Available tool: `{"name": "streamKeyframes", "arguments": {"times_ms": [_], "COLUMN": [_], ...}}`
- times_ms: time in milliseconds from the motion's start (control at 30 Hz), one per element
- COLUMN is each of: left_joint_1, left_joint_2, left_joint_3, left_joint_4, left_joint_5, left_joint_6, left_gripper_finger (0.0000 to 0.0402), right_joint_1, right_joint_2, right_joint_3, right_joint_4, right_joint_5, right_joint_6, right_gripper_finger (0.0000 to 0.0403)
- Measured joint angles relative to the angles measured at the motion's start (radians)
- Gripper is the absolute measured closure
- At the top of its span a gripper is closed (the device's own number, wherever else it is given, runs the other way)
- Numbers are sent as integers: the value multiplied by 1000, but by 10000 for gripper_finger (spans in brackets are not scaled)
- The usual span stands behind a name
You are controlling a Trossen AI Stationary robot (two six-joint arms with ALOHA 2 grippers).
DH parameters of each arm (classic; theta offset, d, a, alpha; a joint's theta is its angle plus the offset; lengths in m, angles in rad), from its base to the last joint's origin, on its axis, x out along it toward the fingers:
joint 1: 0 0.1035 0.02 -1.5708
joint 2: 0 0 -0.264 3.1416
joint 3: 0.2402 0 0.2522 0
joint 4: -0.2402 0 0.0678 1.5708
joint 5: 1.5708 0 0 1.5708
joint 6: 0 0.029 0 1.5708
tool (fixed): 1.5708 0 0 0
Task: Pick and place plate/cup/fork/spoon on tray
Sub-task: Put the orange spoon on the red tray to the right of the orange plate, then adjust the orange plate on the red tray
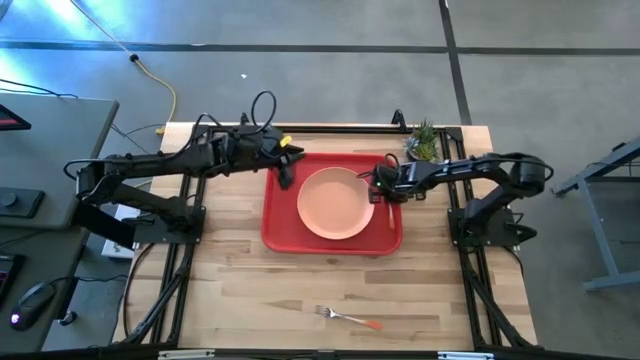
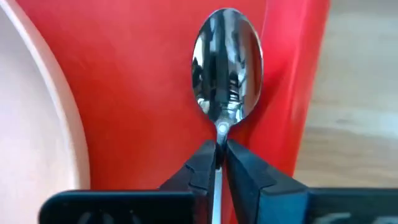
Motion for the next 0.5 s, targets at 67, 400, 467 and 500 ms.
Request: {"name": "streamKeyframes", "arguments": {"times_ms": [67,400,467,500], "left_joint_1": [-4,16,22,26], "left_joint_2": [0,0,0,0], "left_joint_3": [0,0,0,0], "left_joint_4": [-2,-2,-2,-2], "left_joint_5": [0,-16,-17,-18], "left_joint_6": [7,19,40,46], "left_gripper_finger": [337,337,337,337], "right_joint_1": [0,20,30,34], "right_joint_2": [-26,-89,-77,-70], "right_joint_3": [0,0,0,0], "right_joint_4": [1,95,141,164], "right_joint_5": [21,92,95,95], "right_joint_6": [1,-12,-35,-46], "right_gripper_finger": [353,286,283,283]}}
